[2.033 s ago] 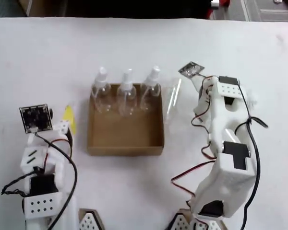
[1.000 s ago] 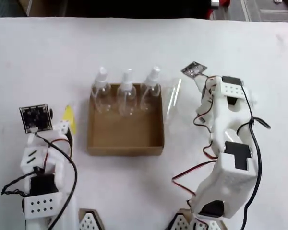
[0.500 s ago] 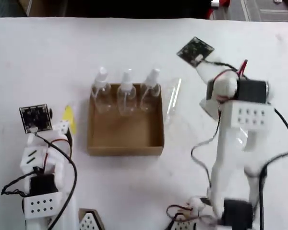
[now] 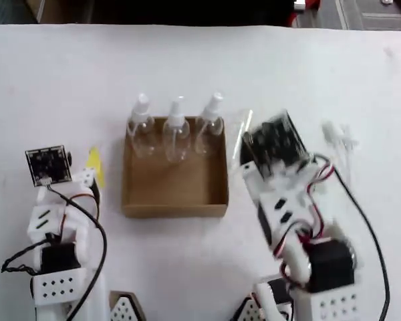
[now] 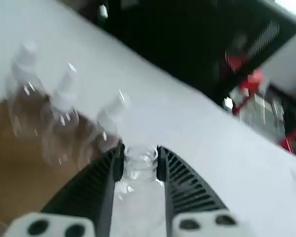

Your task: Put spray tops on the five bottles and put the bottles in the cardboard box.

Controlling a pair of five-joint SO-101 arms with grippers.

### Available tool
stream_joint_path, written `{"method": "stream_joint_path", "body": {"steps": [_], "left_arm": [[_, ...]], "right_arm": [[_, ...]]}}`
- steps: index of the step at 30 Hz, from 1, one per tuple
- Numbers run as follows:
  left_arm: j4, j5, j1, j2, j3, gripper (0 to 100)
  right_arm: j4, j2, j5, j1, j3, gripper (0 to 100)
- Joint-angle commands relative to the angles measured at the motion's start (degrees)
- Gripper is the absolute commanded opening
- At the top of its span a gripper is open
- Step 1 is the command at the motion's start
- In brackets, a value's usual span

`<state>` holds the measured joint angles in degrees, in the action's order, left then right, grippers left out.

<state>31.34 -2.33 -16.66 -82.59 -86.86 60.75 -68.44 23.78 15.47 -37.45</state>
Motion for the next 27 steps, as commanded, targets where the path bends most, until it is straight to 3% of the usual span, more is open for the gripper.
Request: {"method": "stream_joint_path", "body": {"steps": [1,10,19,27], "left_arm": [[-1.6,0.4,-0.3,-1.0,0.3,17],[-2.5,0.1,-1.7,-1.0,0.2,17],[-2.7,0.0,-3.6,-1.0,0.3,17],[-4.0,-0.1,-3.6,-1.0,0.2,17]], "right_arm": [[-9.6,-12.2,-3.8,8.7,-9.6,1.5],[-31.6,-15.2,-14.1,22.6,-23.6,1.5],[-64.0,-6.9,-18.2,27.9,-43.2,1.5],[-82.7,10.1,-18.2,30.4,-44.6,1.7]]}}
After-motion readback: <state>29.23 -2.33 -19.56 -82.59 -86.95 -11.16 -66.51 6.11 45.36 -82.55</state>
